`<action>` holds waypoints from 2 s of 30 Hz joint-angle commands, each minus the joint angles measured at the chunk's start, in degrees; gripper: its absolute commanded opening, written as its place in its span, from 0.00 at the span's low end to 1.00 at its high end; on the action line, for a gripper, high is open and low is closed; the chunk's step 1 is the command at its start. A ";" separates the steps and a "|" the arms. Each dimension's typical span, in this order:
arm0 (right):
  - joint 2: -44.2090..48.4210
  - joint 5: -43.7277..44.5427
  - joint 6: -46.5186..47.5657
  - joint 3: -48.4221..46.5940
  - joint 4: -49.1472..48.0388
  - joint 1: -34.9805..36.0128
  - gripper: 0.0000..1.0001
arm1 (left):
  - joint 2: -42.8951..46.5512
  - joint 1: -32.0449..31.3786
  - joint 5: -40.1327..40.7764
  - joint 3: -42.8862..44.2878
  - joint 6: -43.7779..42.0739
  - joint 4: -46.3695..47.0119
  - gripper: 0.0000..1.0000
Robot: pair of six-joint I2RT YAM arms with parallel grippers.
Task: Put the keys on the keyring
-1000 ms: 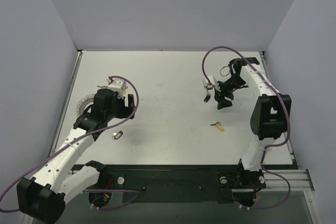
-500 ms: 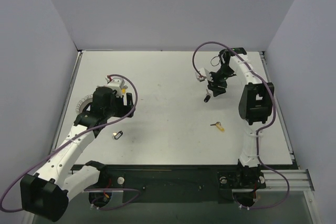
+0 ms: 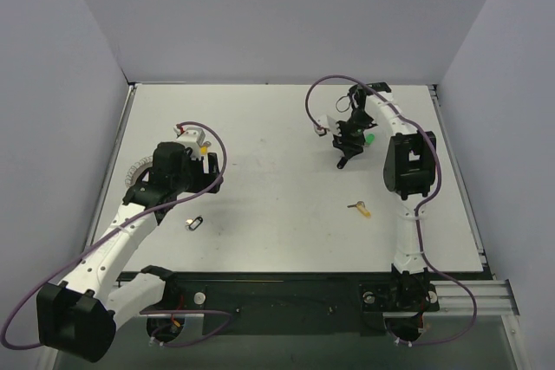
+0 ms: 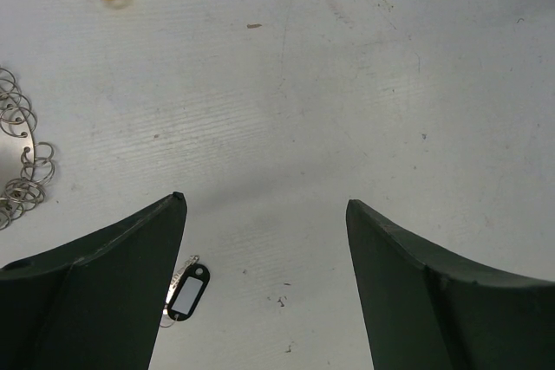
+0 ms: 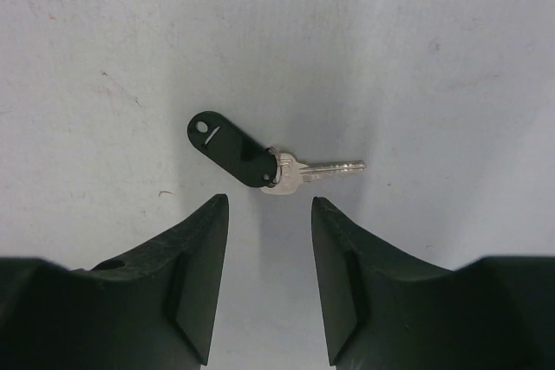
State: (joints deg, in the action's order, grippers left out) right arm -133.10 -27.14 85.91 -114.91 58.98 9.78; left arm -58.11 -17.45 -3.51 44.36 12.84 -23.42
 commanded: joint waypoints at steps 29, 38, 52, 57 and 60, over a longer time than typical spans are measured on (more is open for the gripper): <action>-3.40 3.76 -0.83 -3.56 1.58 2.08 0.14 | -0.52 0.93 -1.59 1.61 -0.27 2.50 0.84; -2.61 2.62 1.19 -2.68 3.68 2.08 0.00 | -0.52 0.93 -1.68 1.61 -0.27 2.41 0.84; -1.64 0.07 4.00 -2.25 6.76 1.82 0.10 | -0.34 0.93 -1.59 1.52 -0.27 2.33 0.84; -1.55 0.15 4.62 -2.16 7.38 1.91 0.16 | -0.25 0.93 -1.68 1.61 -0.27 2.41 0.84; -1.55 0.24 4.97 -2.07 7.55 2.00 0.16 | -0.25 0.93 -1.76 1.61 -0.19 2.41 0.84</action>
State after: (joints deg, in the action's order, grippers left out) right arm -136.40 -25.56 89.10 -117.19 61.93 11.35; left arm -58.74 -16.78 -4.58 44.36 12.84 -23.33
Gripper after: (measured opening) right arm 0.157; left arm 0.837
